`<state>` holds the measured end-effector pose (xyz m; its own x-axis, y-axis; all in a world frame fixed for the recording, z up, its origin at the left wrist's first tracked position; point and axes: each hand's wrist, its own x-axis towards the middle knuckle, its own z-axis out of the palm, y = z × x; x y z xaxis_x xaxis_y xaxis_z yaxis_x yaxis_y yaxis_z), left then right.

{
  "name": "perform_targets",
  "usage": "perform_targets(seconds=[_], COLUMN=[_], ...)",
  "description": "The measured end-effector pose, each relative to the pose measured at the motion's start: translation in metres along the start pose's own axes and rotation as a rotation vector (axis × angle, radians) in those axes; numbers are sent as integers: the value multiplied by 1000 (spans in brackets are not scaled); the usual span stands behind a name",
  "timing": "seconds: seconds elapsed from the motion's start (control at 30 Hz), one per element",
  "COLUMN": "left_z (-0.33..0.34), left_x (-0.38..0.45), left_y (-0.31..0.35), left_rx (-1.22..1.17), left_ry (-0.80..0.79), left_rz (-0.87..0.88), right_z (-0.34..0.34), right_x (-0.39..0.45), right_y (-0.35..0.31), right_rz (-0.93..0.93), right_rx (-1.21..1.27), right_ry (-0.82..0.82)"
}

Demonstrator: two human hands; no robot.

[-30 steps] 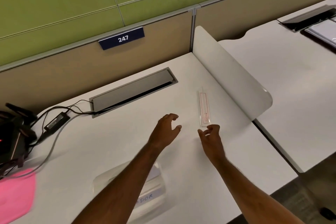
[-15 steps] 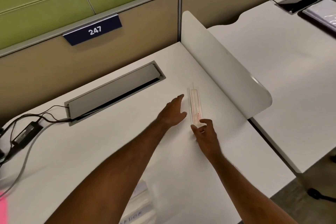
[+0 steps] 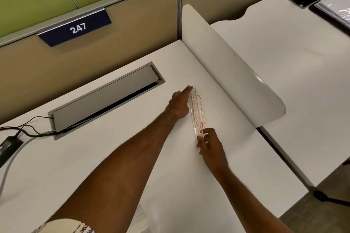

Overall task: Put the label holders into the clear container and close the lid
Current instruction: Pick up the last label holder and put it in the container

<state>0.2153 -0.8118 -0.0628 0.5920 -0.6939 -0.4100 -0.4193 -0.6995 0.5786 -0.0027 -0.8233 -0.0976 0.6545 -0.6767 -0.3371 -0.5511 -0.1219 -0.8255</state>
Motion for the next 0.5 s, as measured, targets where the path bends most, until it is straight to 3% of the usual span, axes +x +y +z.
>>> perform_targets(seconds=[0.27, 0.5], left_z=[-5, -36], left_x=[-5, -34], left_y=[0, -13], left_rx=[-60, -15], left_ry=[109, 234], left_rz=[17, 171], right_z=[-1, -12], right_x=[-8, -22], right_y=[-10, -37], right_rz=[-34, -129], right_rx=[94, 284], right_ry=[20, 29])
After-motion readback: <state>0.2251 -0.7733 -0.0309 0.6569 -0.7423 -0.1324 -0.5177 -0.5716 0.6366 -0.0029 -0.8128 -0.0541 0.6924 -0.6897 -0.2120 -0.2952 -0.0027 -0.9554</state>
